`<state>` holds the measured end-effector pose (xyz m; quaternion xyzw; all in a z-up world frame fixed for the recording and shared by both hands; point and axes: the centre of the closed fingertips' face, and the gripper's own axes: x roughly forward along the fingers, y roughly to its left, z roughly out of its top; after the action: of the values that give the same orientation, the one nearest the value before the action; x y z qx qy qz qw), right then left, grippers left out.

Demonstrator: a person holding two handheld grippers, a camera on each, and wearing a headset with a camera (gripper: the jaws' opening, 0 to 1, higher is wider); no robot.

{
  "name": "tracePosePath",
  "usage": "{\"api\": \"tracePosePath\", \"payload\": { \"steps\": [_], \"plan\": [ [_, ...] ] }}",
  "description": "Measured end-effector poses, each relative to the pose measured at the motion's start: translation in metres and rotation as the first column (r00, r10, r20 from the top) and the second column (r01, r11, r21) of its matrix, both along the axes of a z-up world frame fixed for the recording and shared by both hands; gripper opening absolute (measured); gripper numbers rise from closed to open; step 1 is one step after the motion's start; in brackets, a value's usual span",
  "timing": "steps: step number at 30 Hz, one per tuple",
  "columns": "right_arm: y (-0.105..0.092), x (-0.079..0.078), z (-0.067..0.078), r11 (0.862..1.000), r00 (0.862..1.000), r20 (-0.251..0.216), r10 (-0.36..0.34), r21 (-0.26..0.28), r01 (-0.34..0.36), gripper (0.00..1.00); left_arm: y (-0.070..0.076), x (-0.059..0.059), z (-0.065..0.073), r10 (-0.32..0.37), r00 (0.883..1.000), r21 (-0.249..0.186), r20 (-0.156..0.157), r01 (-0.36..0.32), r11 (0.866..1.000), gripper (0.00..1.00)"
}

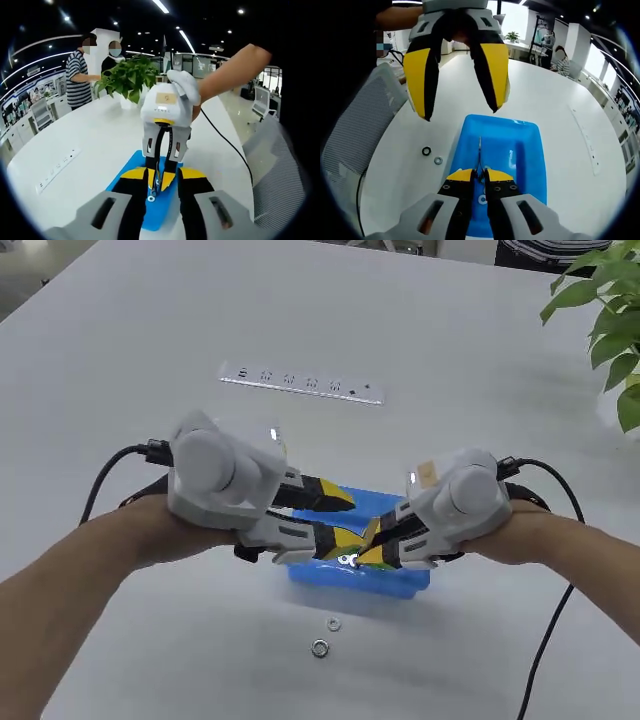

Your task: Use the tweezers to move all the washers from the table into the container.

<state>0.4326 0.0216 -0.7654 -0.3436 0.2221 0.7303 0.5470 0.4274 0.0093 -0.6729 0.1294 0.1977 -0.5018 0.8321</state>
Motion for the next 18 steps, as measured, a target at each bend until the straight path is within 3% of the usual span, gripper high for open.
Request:
{"api": "tracePosePath", "payload": {
  "steps": [8, 18],
  "plan": [
    [0.0, -0.001, 0.0, 1.0, 1.0, 0.009, 0.016, -0.003, -0.016, 0.09, -0.01, 0.01, -0.007, -0.02, 1.0, 0.029, 0.007, 0.02, 0.999, 0.2],
    [0.001, -0.002, 0.0, 0.999, 0.999, 0.023, 0.035, -0.01, -0.034, 0.1, -0.015, 0.009, -0.016, -0.044, 0.999, 0.076, 0.0, 0.044, 0.996, 0.11]
  ]
}}
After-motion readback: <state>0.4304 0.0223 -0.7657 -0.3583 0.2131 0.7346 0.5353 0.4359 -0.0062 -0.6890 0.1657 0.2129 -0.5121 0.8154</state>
